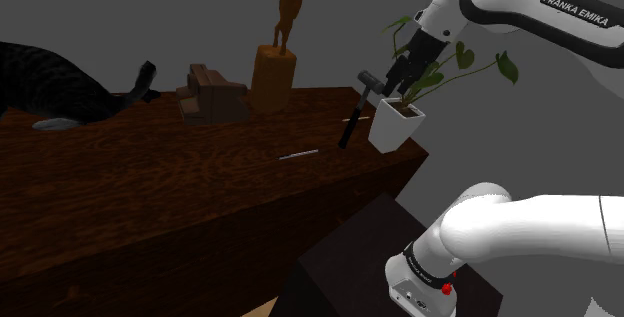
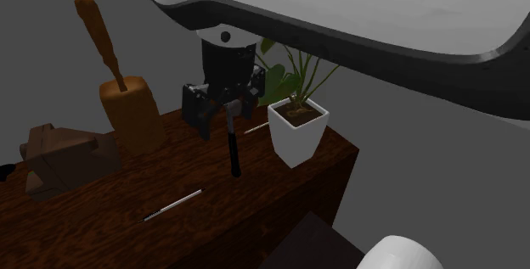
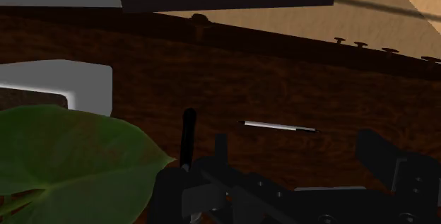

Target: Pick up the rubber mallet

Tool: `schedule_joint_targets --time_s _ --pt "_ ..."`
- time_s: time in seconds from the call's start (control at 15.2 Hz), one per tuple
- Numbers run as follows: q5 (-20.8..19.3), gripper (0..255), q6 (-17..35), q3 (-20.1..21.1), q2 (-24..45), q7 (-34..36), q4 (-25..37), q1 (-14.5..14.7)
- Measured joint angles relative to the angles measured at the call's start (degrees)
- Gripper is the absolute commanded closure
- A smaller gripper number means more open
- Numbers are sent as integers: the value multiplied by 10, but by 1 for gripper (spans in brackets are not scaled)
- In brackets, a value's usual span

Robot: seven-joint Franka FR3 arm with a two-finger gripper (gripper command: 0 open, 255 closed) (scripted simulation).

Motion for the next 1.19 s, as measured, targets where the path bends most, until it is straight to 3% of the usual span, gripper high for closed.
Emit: schedule_joint_targets --time_s 0.26,0.73,1.19 --pt "-14 0 6 -3 47 9 31 -11" --pt "-54 0 5 -13 209 44 161 -41" --pt "-61 0 42 -16 219 50 129 -46"
